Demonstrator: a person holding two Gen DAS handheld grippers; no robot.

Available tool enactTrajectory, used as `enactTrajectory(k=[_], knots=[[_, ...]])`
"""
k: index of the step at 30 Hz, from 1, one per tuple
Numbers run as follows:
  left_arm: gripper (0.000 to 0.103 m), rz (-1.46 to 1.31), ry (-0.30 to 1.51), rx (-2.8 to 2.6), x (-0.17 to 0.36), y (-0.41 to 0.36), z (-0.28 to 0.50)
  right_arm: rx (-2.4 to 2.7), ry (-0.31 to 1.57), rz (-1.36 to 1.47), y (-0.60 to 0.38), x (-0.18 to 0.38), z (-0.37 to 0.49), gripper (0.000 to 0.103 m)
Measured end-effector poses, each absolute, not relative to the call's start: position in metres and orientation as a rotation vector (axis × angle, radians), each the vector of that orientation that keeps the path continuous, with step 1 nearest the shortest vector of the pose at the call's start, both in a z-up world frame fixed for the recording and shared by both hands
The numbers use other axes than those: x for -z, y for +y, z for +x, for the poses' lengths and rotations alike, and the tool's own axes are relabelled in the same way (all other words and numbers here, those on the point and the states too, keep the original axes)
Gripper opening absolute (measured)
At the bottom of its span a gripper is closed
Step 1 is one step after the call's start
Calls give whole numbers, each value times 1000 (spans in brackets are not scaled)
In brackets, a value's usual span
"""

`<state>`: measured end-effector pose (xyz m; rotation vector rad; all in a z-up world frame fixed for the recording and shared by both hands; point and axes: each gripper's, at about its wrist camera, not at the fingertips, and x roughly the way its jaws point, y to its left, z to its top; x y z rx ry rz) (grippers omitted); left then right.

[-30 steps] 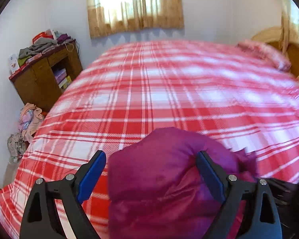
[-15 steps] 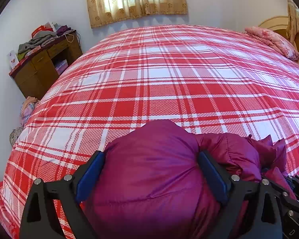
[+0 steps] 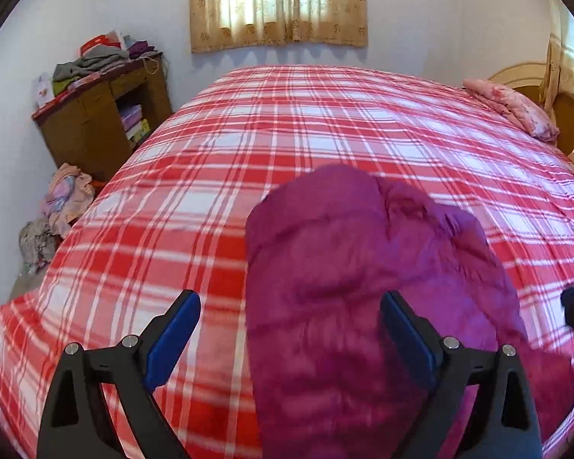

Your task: Fold large clothes

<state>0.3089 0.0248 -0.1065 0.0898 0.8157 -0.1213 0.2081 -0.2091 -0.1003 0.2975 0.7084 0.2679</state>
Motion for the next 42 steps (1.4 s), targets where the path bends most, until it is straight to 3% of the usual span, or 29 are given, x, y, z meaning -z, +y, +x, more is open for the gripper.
enactTrajectory(k=[9,19,24,26,28,38,42], knots=[[95,174,781,54,107,16,275,-231,848,286,-190,166,200,32],[95,237,746,-10,95,7,263,-216,849,285,-194,181,197,32],[95,256,718,-48,86,12,256,-226,843,332,-204,149,193,45],[95,248,709,-60,82,15,255,-220,758,350,-215,124,186,78],[95,227,708,-57,79,18,257,-201,684,356,-224,100,181,93],[95,105,726,-3,80,35,267,-194,718,412,-233,108,200,93],[95,-212,764,144,85,76,278,-156,731,416,-245,115,199,93]])
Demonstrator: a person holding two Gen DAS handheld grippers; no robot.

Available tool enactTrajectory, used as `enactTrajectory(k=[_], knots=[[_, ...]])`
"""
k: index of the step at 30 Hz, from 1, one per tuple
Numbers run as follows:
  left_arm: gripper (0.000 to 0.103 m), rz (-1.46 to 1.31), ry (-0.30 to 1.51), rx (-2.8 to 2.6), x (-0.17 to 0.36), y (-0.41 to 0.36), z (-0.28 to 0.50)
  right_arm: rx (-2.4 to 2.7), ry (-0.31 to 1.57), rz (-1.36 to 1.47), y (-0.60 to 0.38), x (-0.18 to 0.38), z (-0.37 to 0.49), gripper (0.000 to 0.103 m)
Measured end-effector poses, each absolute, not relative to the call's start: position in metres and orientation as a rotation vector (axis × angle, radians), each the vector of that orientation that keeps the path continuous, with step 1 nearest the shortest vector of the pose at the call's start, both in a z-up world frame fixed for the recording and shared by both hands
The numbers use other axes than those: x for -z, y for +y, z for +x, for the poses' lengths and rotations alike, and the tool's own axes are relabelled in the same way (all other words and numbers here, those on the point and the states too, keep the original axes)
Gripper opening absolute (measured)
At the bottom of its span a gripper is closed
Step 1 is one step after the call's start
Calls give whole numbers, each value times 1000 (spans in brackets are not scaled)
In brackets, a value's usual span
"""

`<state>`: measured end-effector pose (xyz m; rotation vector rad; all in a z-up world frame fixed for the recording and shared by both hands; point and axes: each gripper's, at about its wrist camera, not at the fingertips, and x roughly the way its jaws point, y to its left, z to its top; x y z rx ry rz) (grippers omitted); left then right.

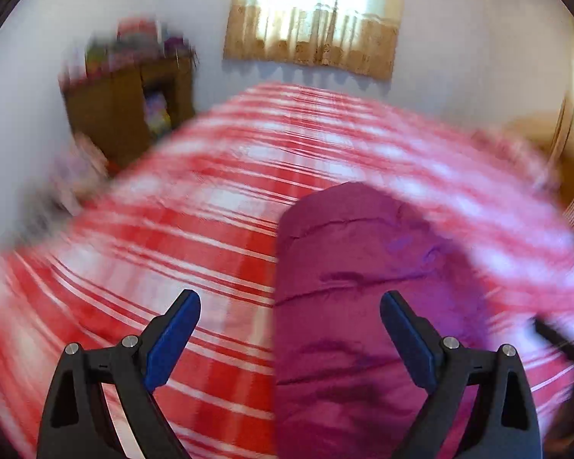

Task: Fold large clothes
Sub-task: 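Press the rolled jacket bundle down with both grippers and tuck its sides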

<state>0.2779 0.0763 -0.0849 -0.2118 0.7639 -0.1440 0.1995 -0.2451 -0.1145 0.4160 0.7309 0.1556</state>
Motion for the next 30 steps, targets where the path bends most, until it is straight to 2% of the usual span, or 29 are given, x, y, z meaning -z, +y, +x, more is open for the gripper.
enactTrajectory(k=[3,4,6,11,19,24,30], knots=[[95,-527,810,245,99,106,294,-138,723,460,-259,114,204,97],[95,-606,828,258,106,112,301,-139,716,477,-262,113,206,103],[95,-666,858,258,119,116,314,-140,709,499,-265,115,214,103],[95,-651,904,274,137,99,331,-177,804,467,-252,138,240,103],[95,-636,997,306,170,84,342,-178,848,480,-251,161,257,103],[96,-614,1001,319,171,74,346,-222,874,488,-243,173,270,103],[101,-511,1014,298,166,57,349,-264,856,534,-237,187,276,103]])
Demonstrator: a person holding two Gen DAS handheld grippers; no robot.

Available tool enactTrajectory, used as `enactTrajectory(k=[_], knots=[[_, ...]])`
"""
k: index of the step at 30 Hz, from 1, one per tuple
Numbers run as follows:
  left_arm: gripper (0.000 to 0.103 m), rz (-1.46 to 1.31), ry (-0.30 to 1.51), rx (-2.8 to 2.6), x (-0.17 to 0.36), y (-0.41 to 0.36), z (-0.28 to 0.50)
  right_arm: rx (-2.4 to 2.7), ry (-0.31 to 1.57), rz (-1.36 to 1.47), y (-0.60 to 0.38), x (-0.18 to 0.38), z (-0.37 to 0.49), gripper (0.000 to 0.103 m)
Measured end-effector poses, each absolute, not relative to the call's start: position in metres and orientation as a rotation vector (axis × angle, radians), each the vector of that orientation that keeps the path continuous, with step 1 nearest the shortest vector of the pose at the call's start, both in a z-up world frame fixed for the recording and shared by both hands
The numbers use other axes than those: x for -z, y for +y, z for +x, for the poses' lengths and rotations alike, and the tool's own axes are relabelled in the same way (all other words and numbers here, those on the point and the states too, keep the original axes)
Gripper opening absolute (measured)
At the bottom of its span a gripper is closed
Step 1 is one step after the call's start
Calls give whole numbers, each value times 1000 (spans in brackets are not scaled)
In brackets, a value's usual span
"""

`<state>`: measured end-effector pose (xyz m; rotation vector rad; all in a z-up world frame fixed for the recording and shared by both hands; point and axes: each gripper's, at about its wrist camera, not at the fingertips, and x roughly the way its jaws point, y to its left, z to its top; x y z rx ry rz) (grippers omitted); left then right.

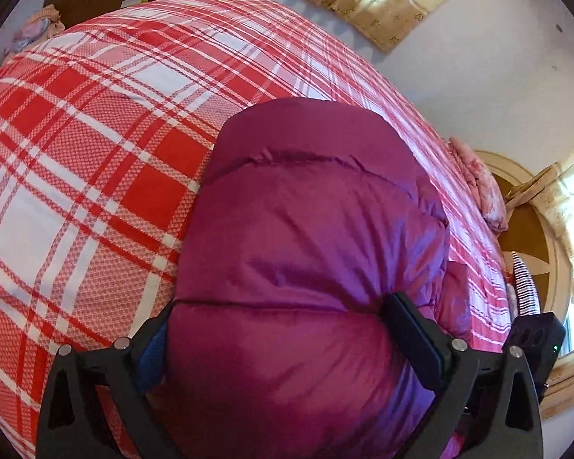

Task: Fold large clothes
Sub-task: 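Press the rolled jacket bundle down with both grippers and tuck its sides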

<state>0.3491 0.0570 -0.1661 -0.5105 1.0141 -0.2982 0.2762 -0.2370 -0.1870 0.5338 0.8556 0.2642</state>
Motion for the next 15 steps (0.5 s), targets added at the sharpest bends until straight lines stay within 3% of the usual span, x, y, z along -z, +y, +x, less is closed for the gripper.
enactTrajectory(k=[12,15], knots=[[102,-403,994,293,173,44,356,-303,876,360,-207,186,292,103],[102,-368,980,293,174,39,356,-312,894,315,-200,186,294,91]])
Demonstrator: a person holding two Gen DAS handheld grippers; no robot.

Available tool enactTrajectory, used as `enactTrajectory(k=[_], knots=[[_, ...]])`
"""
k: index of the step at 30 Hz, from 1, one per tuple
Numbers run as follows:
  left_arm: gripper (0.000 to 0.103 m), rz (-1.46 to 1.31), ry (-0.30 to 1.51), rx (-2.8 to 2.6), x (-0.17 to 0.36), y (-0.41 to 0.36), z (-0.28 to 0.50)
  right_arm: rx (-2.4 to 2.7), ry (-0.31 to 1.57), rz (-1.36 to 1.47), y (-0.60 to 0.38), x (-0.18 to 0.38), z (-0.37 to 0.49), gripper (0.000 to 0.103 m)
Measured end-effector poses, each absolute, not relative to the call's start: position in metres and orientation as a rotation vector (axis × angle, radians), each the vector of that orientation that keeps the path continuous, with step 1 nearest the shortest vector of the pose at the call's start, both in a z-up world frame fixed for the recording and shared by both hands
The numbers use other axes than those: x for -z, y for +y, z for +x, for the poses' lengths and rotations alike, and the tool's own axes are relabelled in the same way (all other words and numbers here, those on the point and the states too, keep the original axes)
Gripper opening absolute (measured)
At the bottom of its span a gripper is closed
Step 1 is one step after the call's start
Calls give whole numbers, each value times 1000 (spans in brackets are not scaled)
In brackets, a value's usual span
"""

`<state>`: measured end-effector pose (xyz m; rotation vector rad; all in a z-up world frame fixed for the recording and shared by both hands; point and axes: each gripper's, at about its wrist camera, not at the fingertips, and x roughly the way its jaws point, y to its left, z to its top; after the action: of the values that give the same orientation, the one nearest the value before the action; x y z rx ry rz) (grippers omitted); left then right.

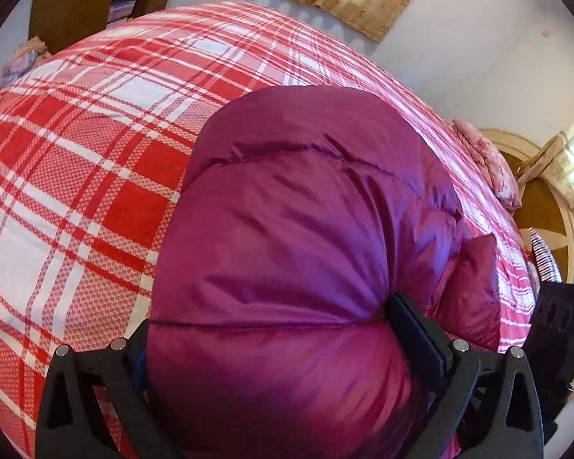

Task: Fold large clothes
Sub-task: 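Press the rolled jacket bundle down with both grippers and tuck its sides, then squeeze the magenta bundle between both grippers and lift it off the bedspread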

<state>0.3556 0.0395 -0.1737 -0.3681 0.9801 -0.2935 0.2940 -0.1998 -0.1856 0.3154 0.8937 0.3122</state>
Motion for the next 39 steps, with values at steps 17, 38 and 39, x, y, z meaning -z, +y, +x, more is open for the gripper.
enactTrajectory(k=[17,38,39], knots=[[75,-261,934,305,159,26,322,-333,888,302,-179,172,260,43],[71,-277,810,302,111,48,266,-396,807,296,-161,127,222,40],[71,-285,798,292,108,55,262,-406,802,287,-157,124,222,40]])
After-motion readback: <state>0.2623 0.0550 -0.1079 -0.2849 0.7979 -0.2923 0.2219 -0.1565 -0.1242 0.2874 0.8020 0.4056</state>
